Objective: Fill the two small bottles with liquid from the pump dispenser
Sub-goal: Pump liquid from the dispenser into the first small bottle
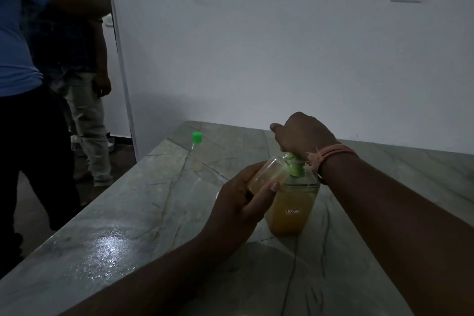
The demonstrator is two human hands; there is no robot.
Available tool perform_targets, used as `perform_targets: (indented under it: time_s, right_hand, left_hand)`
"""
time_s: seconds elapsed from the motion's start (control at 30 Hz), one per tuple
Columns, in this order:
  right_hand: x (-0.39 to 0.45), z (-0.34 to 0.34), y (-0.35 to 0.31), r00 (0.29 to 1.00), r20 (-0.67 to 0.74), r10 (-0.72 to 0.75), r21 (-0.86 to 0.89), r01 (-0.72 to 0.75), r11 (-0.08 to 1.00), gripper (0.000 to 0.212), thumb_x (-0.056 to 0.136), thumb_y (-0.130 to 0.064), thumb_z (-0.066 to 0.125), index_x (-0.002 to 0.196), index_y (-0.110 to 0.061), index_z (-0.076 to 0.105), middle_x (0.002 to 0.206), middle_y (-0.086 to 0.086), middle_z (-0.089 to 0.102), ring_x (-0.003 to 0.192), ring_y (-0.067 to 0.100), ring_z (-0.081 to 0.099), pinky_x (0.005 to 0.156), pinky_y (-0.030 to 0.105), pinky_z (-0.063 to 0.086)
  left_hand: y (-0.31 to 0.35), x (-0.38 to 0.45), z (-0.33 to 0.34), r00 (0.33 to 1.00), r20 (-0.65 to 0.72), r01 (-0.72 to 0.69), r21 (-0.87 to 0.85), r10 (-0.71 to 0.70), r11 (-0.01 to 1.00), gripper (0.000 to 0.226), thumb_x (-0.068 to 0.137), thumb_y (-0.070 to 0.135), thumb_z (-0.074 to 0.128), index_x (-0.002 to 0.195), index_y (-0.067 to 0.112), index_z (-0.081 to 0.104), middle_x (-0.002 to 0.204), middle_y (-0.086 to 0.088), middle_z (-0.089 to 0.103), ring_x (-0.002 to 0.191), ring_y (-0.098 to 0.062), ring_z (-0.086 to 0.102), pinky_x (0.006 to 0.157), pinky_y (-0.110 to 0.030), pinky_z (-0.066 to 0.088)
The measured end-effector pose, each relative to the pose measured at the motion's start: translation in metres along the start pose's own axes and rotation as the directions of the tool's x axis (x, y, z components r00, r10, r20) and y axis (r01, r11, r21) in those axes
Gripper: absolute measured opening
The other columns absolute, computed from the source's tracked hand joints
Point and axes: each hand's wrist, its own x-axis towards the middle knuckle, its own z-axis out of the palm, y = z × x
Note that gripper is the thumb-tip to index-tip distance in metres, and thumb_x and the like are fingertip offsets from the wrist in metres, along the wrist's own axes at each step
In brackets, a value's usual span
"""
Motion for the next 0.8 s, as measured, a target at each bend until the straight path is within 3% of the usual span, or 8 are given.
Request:
perform_targets:
  time_s: [0.2, 0.33, 0.53, 0.8]
  right_hand:
    - [0.003, -0.005, -0.005, 0.998, 0.064, -0.025, -0.019, 0.026, 0.999, 0.044, 0.091, -0.050, 0.048, 0.086, -0.011, 0.068, 0.096, 0.008, 0.074, 0.088, 0.029, 0.068, 0.088, 0.038, 0.053]
    - [0.006, 0.000, 0.001, 0.999, -0.003, -0.036, 0.009, 0.036, 0.999, 0.044, 0.090, -0.047, 0.050, 0.081, -0.010, 0.070, 0.088, 0.008, 0.073, 0.082, 0.029, 0.067, 0.083, 0.038, 0.054]
    - [0.006, 0.001, 0.003, 0.999, 0.024, -0.029, -0.027, 0.029, 0.999, 0.037, 0.089, -0.039, 0.054, 0.081, -0.008, 0.073, 0.083, 0.007, 0.072, 0.076, 0.026, 0.065, 0.068, 0.031, 0.049]
    - [0.008, -0.004, 0.000, 0.998, 0.001, -0.061, -0.018, 0.061, 0.998, 0.046, 0.093, -0.046, 0.052, 0.083, -0.006, 0.072, 0.083, 0.009, 0.071, 0.071, 0.023, 0.062, 0.061, 0.029, 0.042]
  left_hand:
    - [0.002, 0.000, 0.000, 1.000, 0.001, -0.028, 0.002, 0.028, 1.000, 0.037, 0.094, 0.051, 0.053, 0.128, 0.036, 0.057, 0.082, 0.011, 0.066, 0.058, -0.005, 0.058, 0.051, -0.019, 0.045]
    - [0.000, 0.002, 0.001, 1.000, 0.001, -0.020, -0.018, 0.020, 1.000, 0.034, 0.092, 0.053, 0.053, 0.123, 0.041, 0.057, 0.082, 0.013, 0.067, 0.058, -0.006, 0.059, 0.051, -0.018, 0.045]
    - [-0.003, 0.002, 0.001, 1.000, 0.008, -0.024, -0.018, 0.024, 1.000, 0.036, 0.091, 0.054, 0.053, 0.123, 0.038, 0.056, 0.080, 0.021, 0.065, 0.061, -0.005, 0.060, 0.051, -0.017, 0.045]
    - [0.004, 0.001, 0.002, 0.999, -0.003, -0.038, -0.039, 0.038, 0.999, 0.018, 0.100, 0.035, 0.057, 0.116, 0.044, 0.058, 0.078, 0.014, 0.065, 0.059, -0.003, 0.057, 0.051, -0.017, 0.044]
